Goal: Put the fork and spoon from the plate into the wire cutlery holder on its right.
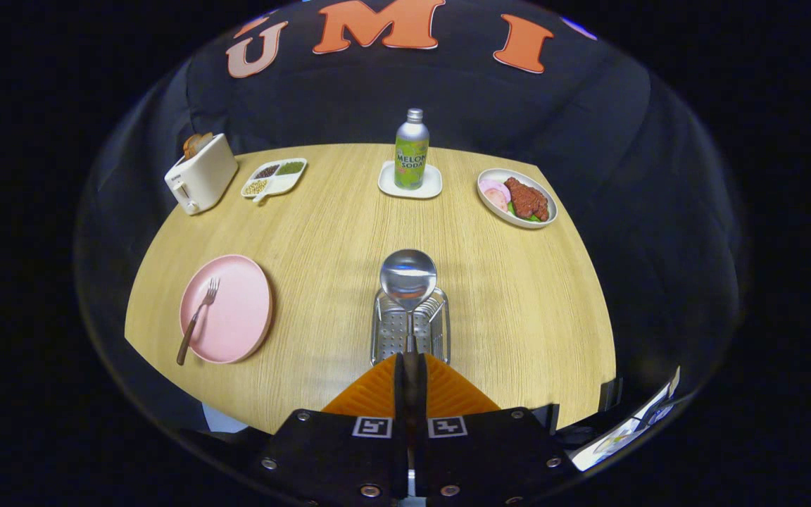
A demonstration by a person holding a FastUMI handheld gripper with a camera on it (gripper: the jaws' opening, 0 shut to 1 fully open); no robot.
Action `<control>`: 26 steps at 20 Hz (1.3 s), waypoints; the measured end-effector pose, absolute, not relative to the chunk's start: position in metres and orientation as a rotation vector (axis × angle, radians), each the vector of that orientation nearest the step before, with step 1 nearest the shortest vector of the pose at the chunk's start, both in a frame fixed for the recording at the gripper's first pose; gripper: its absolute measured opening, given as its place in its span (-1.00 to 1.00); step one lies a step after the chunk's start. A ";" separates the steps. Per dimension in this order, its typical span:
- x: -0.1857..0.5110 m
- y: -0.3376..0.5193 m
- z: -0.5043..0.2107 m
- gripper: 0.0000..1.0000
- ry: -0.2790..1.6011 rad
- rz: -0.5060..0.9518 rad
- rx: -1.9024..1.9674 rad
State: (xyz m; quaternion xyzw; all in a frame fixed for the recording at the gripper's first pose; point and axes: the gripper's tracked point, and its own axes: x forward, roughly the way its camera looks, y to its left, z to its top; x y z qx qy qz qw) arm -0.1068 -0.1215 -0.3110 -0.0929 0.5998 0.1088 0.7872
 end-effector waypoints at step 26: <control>-0.057 -0.098 -0.304 -0.80 1.149 0.248 -0.095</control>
